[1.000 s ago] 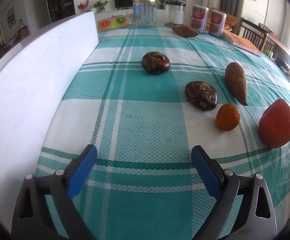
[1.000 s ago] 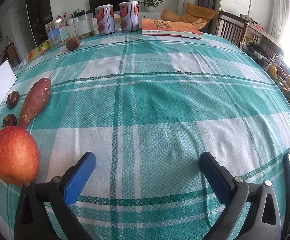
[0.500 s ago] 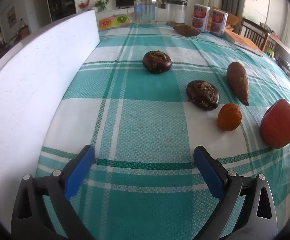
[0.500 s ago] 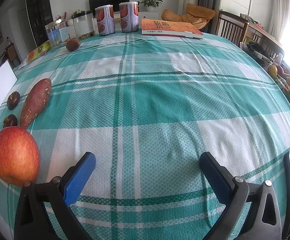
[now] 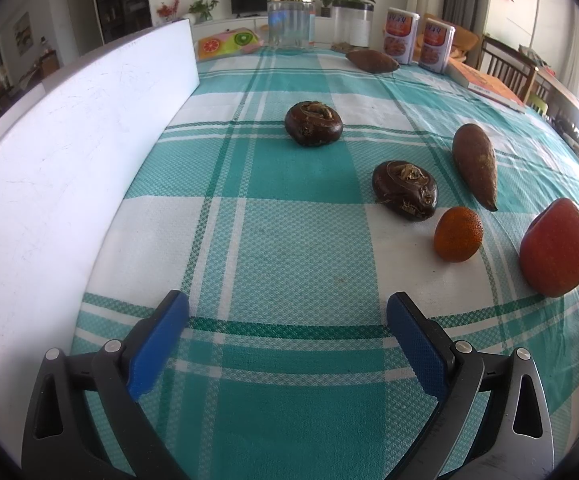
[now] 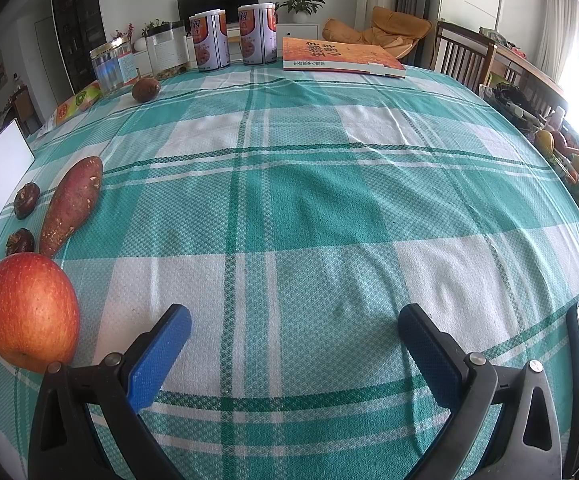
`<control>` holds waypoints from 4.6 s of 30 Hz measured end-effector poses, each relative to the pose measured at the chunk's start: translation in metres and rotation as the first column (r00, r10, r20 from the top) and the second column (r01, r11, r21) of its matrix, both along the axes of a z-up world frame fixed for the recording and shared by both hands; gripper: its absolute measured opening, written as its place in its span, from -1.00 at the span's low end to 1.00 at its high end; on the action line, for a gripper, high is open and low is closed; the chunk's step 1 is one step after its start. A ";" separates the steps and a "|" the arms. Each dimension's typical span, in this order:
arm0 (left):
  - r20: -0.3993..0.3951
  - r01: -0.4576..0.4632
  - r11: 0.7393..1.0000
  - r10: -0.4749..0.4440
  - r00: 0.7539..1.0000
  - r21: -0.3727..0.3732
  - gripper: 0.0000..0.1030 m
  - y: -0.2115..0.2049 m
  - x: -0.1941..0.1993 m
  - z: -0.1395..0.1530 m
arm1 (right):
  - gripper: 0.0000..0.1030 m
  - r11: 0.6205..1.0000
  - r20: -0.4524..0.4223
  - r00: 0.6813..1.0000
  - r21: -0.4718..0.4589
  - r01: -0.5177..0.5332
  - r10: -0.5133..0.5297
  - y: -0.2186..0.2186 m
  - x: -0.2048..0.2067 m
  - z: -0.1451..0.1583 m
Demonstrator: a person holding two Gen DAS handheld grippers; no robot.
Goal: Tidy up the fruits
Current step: 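Move the open left tool toward a brown round fruit, then close the left tool on the brown round fruit and lift it, then carry the brown fruit to the box with the left tool while the right tool grasps the mandarin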
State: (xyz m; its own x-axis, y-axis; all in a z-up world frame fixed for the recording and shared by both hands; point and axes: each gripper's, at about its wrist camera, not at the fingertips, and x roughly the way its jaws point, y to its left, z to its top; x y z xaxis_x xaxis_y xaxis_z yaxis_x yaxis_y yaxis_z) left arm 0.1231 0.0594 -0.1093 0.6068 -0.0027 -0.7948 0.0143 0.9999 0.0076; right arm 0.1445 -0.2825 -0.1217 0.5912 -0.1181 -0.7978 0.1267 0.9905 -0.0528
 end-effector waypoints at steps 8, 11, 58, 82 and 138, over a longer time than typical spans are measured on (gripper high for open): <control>0.000 0.000 1.000 0.000 1.000 0.000 0.94 0.000 0.000 0.000 | 1.00 1.000 0.002 1.000 0.003 0.000 0.000 0.000 0.000 0.000; 0.000 0.000 1.000 0.000 1.000 -0.001 0.94 0.000 0.000 0.000 | 1.00 1.000 0.001 1.000 0.002 0.000 0.000 0.000 0.000 0.000; -0.145 0.082 0.989 -0.100 0.984 -0.125 -0.07 0.009 0.004 0.032 | 1.00 1.000 0.004 1.000 0.004 0.001 -0.001 0.000 0.000 -0.001; 0.000 0.047 0.999 -0.047 0.999 -0.002 0.90 0.005 -0.027 -0.001 | 1.00 1.000 0.005 1.000 0.004 0.001 -0.001 0.000 0.000 -0.001; 0.002 0.063 0.991 -0.064 0.998 -0.116 -0.05 0.025 -0.042 0.020 | 0.56 0.776 -0.027 0.777 0.082 -0.626 0.629 0.188 0.000 0.067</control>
State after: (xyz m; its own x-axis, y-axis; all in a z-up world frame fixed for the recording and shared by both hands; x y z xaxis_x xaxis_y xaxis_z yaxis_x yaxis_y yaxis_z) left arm 0.0812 0.0844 -0.0893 0.6008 -0.1331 -0.7882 0.0778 0.9911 -0.1081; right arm 0.1444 -0.0945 -0.0542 0.4756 0.3179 -0.8203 -0.5253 0.8505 0.0250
